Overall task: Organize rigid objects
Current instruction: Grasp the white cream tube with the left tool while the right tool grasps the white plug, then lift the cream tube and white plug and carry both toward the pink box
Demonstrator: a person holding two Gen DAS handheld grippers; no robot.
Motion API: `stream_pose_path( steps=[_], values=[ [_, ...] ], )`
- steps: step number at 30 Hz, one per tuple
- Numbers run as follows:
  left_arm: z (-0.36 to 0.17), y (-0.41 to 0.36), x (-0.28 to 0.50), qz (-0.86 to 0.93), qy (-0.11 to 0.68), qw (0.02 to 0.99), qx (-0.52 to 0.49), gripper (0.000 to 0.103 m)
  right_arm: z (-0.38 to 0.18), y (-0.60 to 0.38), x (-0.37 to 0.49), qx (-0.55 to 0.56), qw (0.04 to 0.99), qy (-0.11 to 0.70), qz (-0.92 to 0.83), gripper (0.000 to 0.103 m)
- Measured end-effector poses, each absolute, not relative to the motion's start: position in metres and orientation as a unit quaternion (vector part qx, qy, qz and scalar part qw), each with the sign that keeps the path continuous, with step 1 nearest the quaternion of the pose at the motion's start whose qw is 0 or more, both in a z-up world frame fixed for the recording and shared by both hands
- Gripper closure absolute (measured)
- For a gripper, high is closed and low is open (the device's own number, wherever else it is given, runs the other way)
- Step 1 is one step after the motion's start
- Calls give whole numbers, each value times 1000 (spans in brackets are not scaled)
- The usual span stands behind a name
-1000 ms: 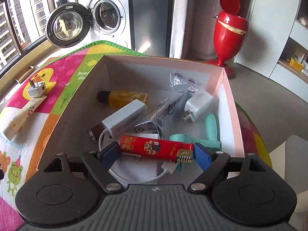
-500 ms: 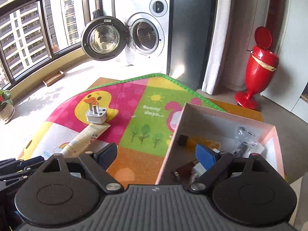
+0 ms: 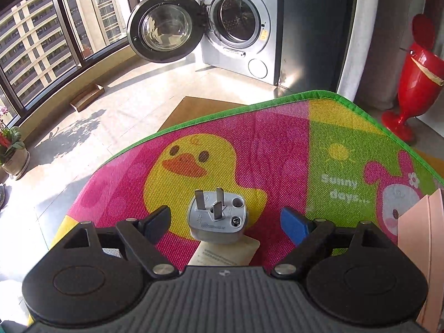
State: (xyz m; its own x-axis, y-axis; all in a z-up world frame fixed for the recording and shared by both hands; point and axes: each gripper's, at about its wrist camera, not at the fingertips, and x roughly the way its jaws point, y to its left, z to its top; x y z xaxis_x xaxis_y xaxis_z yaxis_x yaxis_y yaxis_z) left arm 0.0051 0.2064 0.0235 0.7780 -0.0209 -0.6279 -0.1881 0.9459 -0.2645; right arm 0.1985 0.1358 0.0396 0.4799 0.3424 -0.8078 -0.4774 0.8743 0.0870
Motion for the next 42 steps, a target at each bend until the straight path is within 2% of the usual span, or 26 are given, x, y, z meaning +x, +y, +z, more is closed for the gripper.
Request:
stream_pose_path(
  steps=[1, 7, 15, 22, 25, 27, 29, 32, 35, 38, 42],
  values=[
    [24, 207, 5, 44, 330, 929, -159, 78, 40, 135, 198, -77, 851, 457, 247, 56],
    [23, 204, 8, 41, 330, 930, -156, 78, 61, 108, 164, -100, 861, 419, 270, 56],
    [32, 195, 13, 33, 322, 935, -143, 78, 81, 35, 49, -174, 874, 337, 305, 56],
    [39, 177, 63, -14, 307, 944, -117, 78, 65, -40, -17, -154, 875, 356, 288, 56],
    [35, 170, 90, 6, 328, 940, -91, 78, 59, -61, -30, -149, 884, 351, 270, 56],
    [31, 167, 102, 10, 338, 938, -77, 70, 55, -70, -35, -148, 888, 347, 262, 56],
    [27, 163, 106, 7, 345, 936, -72, 67, 50, -78, -38, -138, 888, 351, 262, 56],
    [19, 156, 110, -3, 364, 929, -66, 68, 41, -83, -36, -123, 887, 362, 260, 56],
    [16, 142, 105, 1, 350, 937, -20, 71, 33, -82, -37, -115, 890, 362, 251, 56],
    [17, 141, 95, -25, 351, 935, -40, 72, 31, -82, -40, -121, 894, 352, 249, 56],
    [18, 135, 66, -51, 356, 932, -52, 73, 27, -81, -41, -126, 896, 350, 242, 44]
  ],
)
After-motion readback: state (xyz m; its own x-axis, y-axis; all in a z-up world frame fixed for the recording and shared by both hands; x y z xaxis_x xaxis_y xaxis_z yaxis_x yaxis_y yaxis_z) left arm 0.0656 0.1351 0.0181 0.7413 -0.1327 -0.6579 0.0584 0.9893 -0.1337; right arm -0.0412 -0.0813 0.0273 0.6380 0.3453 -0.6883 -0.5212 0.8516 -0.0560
